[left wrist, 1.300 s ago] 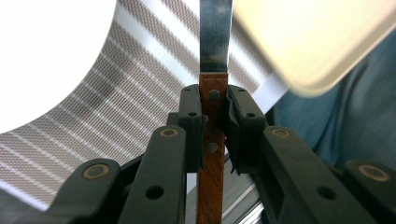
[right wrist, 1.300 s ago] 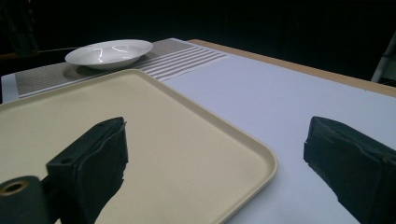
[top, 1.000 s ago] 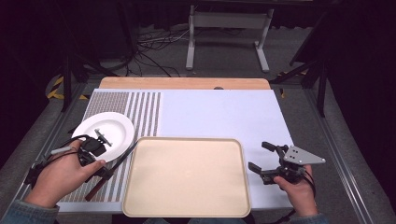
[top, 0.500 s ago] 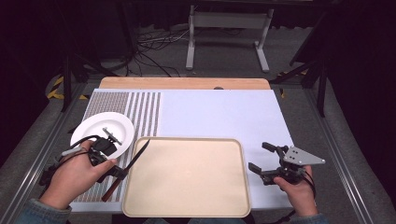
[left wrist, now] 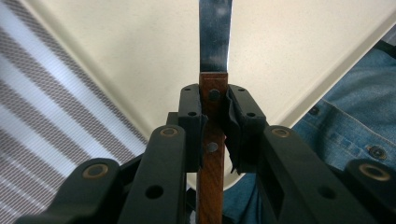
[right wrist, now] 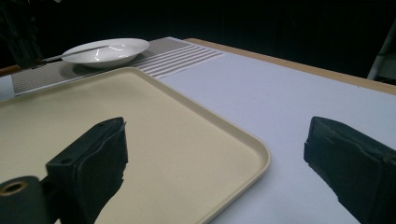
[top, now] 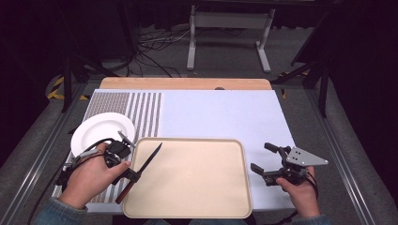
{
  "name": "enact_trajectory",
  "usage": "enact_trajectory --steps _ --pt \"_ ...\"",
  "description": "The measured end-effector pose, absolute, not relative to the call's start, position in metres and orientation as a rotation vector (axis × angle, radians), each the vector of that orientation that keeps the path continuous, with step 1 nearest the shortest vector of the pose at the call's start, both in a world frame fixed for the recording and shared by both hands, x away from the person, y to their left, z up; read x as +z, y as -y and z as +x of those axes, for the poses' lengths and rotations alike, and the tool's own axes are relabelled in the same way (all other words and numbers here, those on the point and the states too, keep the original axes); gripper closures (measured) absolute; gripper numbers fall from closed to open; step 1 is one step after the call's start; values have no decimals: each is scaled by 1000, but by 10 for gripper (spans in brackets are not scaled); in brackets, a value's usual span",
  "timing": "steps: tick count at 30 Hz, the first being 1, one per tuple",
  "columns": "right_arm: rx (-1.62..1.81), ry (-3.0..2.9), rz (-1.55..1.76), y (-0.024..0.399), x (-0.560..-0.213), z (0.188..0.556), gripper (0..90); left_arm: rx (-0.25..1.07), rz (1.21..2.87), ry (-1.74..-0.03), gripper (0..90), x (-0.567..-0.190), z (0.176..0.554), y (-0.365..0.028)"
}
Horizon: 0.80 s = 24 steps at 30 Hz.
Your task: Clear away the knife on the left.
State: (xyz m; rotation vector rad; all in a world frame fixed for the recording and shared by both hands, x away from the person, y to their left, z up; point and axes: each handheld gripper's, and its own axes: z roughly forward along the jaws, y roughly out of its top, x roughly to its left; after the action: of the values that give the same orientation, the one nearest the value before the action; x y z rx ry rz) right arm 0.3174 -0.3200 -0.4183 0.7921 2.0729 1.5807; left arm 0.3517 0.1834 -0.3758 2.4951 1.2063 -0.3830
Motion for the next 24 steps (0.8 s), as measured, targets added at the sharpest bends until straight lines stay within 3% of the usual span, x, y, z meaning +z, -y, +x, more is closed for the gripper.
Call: enact_trajectory --steps 24 --pt "1592 -2069 799 321 -418 319 67 -457 2508 -1263 777 -410 365 -164"
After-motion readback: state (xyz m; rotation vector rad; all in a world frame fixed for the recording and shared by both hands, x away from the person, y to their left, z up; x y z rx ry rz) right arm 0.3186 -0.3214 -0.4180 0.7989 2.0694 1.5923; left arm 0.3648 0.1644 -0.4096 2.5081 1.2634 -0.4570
